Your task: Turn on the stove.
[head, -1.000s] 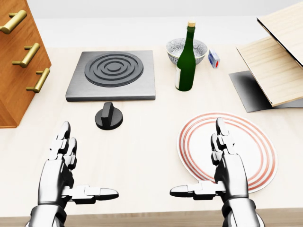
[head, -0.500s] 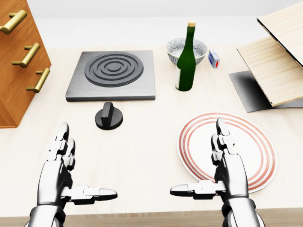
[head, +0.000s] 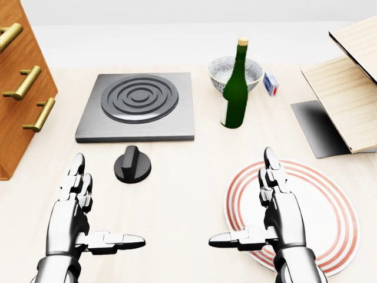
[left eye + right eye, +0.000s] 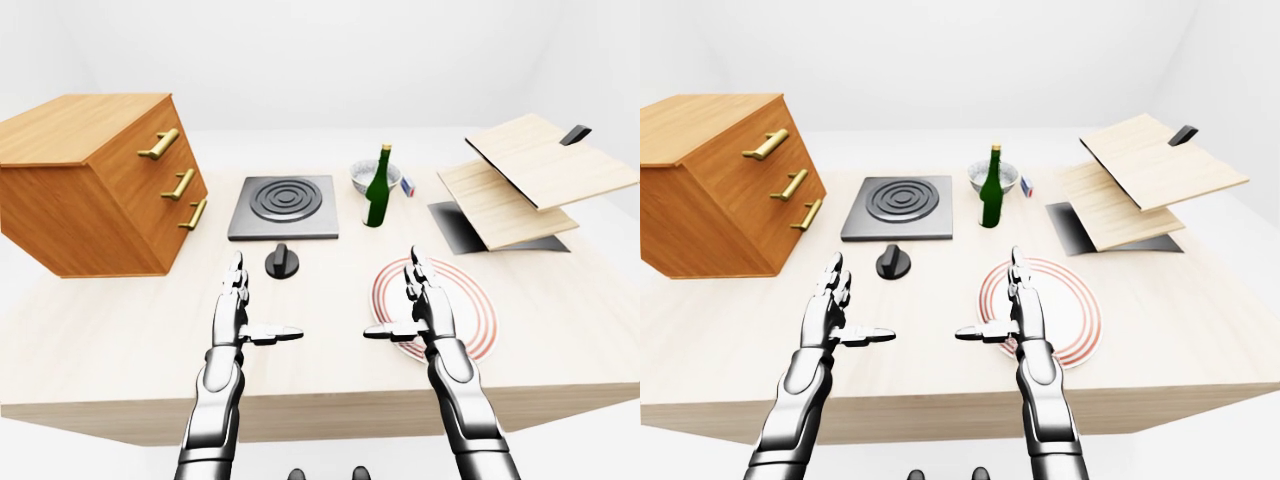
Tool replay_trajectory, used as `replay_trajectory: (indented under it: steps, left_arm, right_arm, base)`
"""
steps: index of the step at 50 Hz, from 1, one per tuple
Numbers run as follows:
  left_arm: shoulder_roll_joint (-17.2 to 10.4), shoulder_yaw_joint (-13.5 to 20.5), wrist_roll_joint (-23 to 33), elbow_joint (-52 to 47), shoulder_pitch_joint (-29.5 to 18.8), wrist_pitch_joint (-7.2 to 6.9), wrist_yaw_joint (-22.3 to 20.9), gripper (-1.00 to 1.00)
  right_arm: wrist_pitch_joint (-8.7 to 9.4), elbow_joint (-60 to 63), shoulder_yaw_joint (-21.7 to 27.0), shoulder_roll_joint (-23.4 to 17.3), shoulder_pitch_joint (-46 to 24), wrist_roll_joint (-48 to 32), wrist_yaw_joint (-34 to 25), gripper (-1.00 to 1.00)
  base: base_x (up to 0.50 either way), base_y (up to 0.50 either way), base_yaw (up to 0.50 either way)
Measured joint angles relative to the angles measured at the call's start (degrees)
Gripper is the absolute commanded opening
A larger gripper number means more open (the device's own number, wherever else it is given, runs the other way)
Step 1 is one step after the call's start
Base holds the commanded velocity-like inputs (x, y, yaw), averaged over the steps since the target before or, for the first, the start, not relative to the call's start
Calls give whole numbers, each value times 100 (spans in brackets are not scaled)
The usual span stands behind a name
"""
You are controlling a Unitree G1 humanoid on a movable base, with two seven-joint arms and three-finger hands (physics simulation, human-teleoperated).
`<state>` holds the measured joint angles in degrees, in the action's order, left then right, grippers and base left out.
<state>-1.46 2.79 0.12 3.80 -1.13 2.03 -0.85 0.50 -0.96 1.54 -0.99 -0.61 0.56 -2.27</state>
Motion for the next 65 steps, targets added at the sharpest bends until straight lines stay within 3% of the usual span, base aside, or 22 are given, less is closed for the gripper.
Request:
replay_trajectory:
  steps: [11, 65]
  left_arm:
    - [-1, -1, 8, 25, -12, 21, 9, 100]
    - [-2, -7, 29, 65, -23, 45, 14, 100]
  right_arm:
    - [-25, -30, 2, 1, -11, -22, -12, 100]
    - [1, 44, 3, 10, 6, 28, -11, 100]
  base:
    - [34, 0, 0]
    - [0, 0, 0]
